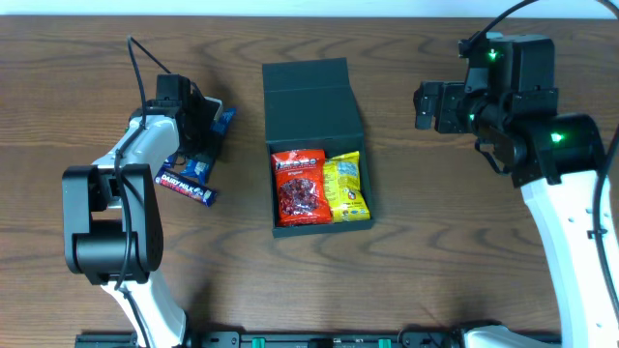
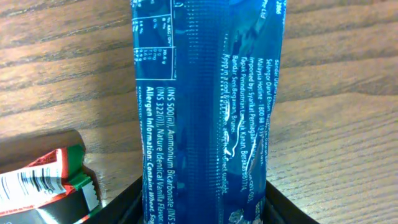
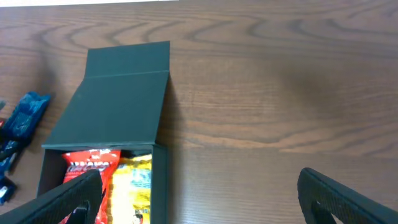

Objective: Pack container
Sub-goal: 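Carry the blue bar over the box and lower it in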

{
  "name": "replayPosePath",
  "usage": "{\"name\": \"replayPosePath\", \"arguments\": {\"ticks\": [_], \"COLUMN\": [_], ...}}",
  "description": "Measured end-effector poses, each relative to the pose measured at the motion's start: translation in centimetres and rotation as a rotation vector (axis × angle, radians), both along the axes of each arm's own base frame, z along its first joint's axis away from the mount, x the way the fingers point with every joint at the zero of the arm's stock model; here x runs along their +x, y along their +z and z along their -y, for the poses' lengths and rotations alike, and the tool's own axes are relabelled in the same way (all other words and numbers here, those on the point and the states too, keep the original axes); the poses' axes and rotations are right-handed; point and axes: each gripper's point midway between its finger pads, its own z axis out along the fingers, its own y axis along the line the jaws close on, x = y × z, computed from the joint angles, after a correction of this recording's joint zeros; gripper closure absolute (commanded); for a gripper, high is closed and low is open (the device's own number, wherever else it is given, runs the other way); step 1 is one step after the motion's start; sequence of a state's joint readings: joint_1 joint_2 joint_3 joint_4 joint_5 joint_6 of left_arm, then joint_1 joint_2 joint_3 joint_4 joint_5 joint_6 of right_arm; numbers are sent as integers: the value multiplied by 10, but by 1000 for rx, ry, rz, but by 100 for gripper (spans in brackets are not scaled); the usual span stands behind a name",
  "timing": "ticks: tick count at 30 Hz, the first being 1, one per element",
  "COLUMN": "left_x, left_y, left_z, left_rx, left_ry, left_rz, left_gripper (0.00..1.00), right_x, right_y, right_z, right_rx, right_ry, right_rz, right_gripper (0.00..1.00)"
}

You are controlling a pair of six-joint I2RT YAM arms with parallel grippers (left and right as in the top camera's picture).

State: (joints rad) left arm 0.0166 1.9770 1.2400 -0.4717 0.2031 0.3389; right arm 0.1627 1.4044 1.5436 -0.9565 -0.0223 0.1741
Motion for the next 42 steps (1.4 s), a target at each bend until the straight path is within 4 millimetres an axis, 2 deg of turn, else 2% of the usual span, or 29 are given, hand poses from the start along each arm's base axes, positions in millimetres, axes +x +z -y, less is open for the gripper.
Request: {"name": "replayPosePath", "arguments": {"ticks": [9,15,19,25,28,30,35,42], "left_x": [6,11,29,46,49,42,0,-57], "left_y": [6,15,46,102,122,124,116,112], "left_z": [11,22,36,76,111,132,184,256], "left_rx": [-30,-61,-83,-129,-188,-227,-269,-252], "left_ry": [20,49,33,33,93,150,269,283], "left_rz": [13,7,40,71,79,43,-116,-214], "left_gripper": [63,77,94,94,94,95,94,94], "right_x": [1,3,4,6,7,7,3,-5], "right_y": [0,1,1,1,1,1,1,5], "right_z": [7,11,22,48,66,80,124,175], "right_rx": [0,-12,-22,-27,-26,-23,-20,-20], "right_ry": [-18,-34,-66,-140,-193,-231,-353,-488], "right_rz": [0,6,8,10,9,8,8,30], "right_gripper": [1,1,1,1,1,1,1,1]}}
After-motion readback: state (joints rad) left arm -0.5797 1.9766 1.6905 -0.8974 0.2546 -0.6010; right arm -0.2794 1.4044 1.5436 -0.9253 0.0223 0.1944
